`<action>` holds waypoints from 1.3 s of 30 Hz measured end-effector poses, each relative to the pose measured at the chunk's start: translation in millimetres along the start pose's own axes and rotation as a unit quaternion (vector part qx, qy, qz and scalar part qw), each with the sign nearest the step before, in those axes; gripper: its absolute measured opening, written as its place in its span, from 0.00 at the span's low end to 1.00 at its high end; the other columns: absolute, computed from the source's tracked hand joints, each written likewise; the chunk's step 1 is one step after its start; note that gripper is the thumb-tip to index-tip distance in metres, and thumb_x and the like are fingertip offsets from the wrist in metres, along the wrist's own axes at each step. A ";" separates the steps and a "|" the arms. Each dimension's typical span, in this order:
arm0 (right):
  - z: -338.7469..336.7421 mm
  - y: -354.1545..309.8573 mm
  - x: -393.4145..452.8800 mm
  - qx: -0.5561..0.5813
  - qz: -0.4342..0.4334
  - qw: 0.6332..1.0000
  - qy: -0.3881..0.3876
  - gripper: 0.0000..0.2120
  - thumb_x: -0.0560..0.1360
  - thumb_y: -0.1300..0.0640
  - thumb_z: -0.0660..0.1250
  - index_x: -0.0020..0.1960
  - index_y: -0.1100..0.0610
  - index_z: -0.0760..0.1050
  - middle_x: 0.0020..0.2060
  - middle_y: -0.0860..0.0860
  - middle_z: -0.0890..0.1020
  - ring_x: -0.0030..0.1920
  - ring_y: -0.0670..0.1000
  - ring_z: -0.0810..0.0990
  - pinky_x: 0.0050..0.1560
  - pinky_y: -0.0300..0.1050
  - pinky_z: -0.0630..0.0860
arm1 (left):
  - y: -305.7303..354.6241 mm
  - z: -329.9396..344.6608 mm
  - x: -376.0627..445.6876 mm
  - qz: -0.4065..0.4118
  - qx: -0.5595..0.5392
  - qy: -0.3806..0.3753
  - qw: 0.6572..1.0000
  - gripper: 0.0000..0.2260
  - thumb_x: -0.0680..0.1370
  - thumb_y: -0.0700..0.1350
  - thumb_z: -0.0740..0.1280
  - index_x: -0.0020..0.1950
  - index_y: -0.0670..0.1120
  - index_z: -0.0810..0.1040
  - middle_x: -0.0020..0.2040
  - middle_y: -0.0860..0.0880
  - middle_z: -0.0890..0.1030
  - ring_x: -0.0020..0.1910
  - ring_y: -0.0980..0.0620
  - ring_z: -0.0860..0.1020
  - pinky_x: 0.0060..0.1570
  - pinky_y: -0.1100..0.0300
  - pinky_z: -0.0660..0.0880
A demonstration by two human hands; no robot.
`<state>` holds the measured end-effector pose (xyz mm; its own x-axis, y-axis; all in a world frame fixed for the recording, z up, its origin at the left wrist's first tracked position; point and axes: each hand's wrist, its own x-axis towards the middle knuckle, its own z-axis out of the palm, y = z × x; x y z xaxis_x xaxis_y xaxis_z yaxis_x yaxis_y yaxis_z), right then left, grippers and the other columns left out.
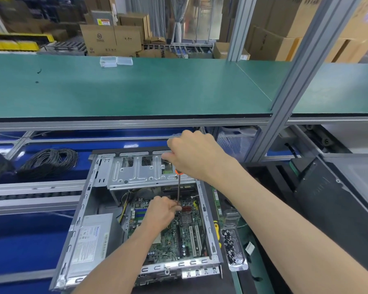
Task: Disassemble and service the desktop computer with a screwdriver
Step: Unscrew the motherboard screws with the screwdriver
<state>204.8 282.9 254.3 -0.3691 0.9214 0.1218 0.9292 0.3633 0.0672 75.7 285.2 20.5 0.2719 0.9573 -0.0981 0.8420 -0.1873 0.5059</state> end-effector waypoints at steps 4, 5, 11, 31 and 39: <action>-1.4 4.6 3.1 0.091 -0.049 0.994 -0.044 0.05 0.77 0.58 0.64 0.52 0.57 0.75 0.41 0.52 0.75 0.45 0.57 0.74 0.41 0.48 0.68 | -0.5 0.6 -0.9 -0.001 0.005 -0.005 1.000 0.13 0.80 0.55 0.67 0.54 0.49 0.87 0.43 0.46 0.87 0.37 0.48 0.80 0.42 0.58 0.74; -3.8 6.8 2.6 0.121 -0.062 0.989 -0.064 0.08 0.74 0.62 0.66 0.52 0.56 0.76 0.42 0.51 0.78 0.44 0.54 0.75 0.41 0.47 0.69 | -0.7 0.8 -0.9 -0.005 0.006 -0.009 1.000 0.13 0.80 0.55 0.67 0.54 0.49 0.87 0.43 0.45 0.87 0.36 0.49 0.79 0.42 0.59 0.74; -2.4 9.2 -1.3 0.103 -0.041 0.994 -0.024 0.09 0.76 0.47 0.67 0.47 0.51 0.71 0.39 0.49 0.74 0.42 0.57 0.75 0.40 0.50 0.70 | 1.8 -1.1 -0.6 -0.017 0.005 -0.021 1.000 0.13 0.80 0.55 0.68 0.53 0.48 0.87 0.44 0.45 0.87 0.43 0.45 0.83 0.48 0.56 0.78; -5.0 10.3 4.6 0.127 -0.071 0.986 -0.081 0.10 0.71 0.64 0.67 0.50 0.54 0.78 0.43 0.49 0.79 0.47 0.55 0.77 0.41 0.46 0.70 | -4.1 9.0 1.5 -0.029 0.039 -0.064 0.997 0.11 0.81 0.51 0.68 0.60 0.50 0.84 0.49 0.44 0.86 0.43 0.48 0.82 0.50 0.55 0.77; 0.7 8.2 1.5 0.046 -0.007 0.999 -0.005 0.12 0.79 0.45 0.64 0.46 0.54 0.70 0.34 0.49 0.65 0.41 0.59 0.70 0.42 0.50 0.68 | -8.4 16.3 7.1 -0.012 0.134 -0.100 0.986 0.10 0.80 0.47 0.69 0.59 0.48 0.84 0.53 0.41 0.83 0.54 0.40 0.81 0.51 0.50 0.77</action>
<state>211.9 287.3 254.3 -0.3830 0.9169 0.1123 0.9215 0.3876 -0.0225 78.2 290.0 1.5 0.3136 0.9045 -0.2888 0.9353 -0.2417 0.2585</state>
